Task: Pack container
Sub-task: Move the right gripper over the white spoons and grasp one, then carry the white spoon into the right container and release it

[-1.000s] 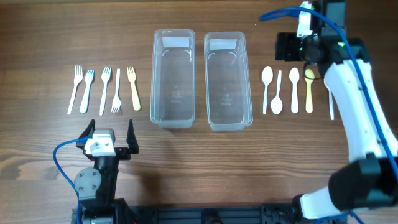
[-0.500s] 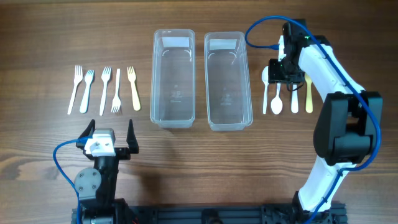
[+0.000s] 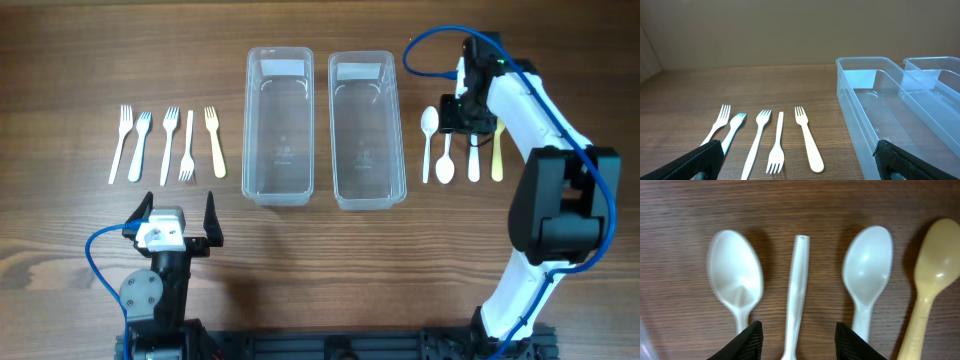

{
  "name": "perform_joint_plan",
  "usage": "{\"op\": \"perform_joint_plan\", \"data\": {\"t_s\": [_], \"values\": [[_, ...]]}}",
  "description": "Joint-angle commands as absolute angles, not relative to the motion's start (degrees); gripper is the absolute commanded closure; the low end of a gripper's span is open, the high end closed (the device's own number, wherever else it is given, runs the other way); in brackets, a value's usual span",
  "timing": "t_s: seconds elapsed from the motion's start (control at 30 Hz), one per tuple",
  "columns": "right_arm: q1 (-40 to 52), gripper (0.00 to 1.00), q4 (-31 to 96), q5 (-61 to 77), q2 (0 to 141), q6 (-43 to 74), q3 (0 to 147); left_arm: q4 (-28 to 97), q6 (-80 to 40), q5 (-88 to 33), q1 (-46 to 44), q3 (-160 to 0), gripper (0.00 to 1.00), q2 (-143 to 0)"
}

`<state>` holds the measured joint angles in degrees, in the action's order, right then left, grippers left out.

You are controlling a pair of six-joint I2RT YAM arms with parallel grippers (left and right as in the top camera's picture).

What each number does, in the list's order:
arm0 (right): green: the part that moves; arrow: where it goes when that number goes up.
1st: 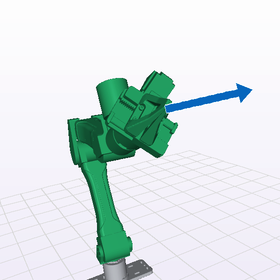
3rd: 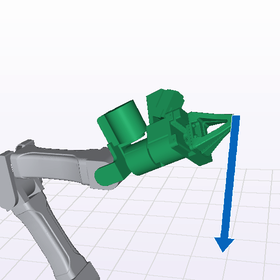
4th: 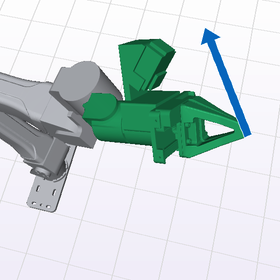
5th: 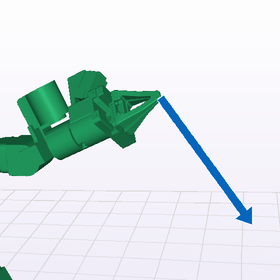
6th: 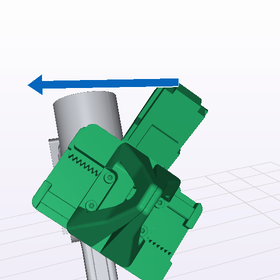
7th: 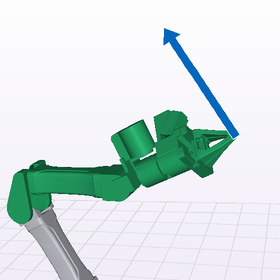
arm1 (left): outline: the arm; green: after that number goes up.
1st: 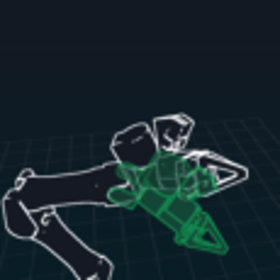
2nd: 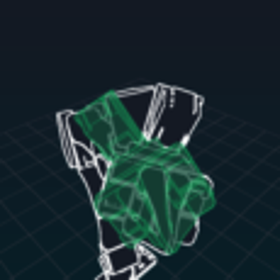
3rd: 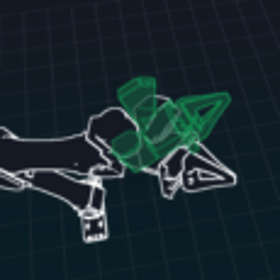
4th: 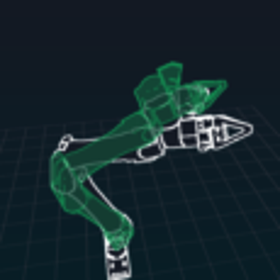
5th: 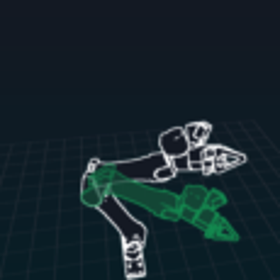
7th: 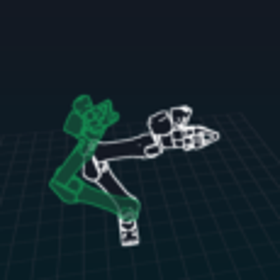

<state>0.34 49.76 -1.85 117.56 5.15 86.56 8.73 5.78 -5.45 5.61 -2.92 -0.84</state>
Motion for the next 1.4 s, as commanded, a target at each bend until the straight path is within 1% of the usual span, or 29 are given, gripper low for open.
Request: {"op": "perform_joint_plan", "data": {"t_s": [0.0,0.3,0.33,0.43,0.57,0.63,0.83,0.9,0.93,0.97,1.07,1.17,1.37], "values": [[-0.4,0.54,49.1,-3.2,118.9,3.9,83.8,8.6,6.9,-5.3,5.3,-2.5,0.0,-0.4],[0.1,0.52,48.7,-3.0,118.9,4.1,82.8,8.6,6.9,-5.3,5.3,-2.5,0.0,-0.4],[0.1,0.5,48.7,-3.0,118.9,4.8,82.8,8.6,6.9,-5.3,5.3,-2.5,0.0,-0.4],[0.1,0.49,48.6,-1.4,119.0,5.1,82.7,8.6,6.9,-5.3,5.3,-2.5,0.0,-0.4],[0.1,0.5,47.7,-1.3,119.0,7.0,82.1,8.6,6.9,-5.3,5.3,-2.5,0.0,-0.4],[0.1,0.52,46.9,-0.3,119.0,8.1,80.7,8.6,6.9,-5.3,5.3,-2.5,0.0,-0.4],[0.2,0.52,45.8,1.4,119.0,8.1,78.2,8.6,6.9,-5.3,5.3,-2.5,0.0,-0.4],[0.3,0.57,45.9,1.6,119.0,8.1,78.1,8.6,6.9,-5.3,5.3,-2.5,0.0,-0.4],[0.4,0.6,45.9,2.0,119.0,8.1,78.1,8.6,6.9,-5.3,5.3,-2.5,0.0,-0.4],[0.5,0.65,45.9,2.5,119.0,8.1,78.1,8.6,6.9,-5.3,5.3,-2.5,0.0,-0.4],[1.5,0.87,45.6,3.1,118.9,9.2,78.2,8.6,6.9,-5.3,5.3,-2.5,0.0,-0.4],[1.8,0.96,45.9,3.5,118.7,9.4,79.2,8.6,6.9,-5.3,5.3,-2.5,0.0,-0.4],[1.8,0.96,48.0,0.7,112.9,9.3,85.3,8.6,6.9,-5.3,5.3,-2.5,0.0,-0.4]]}}
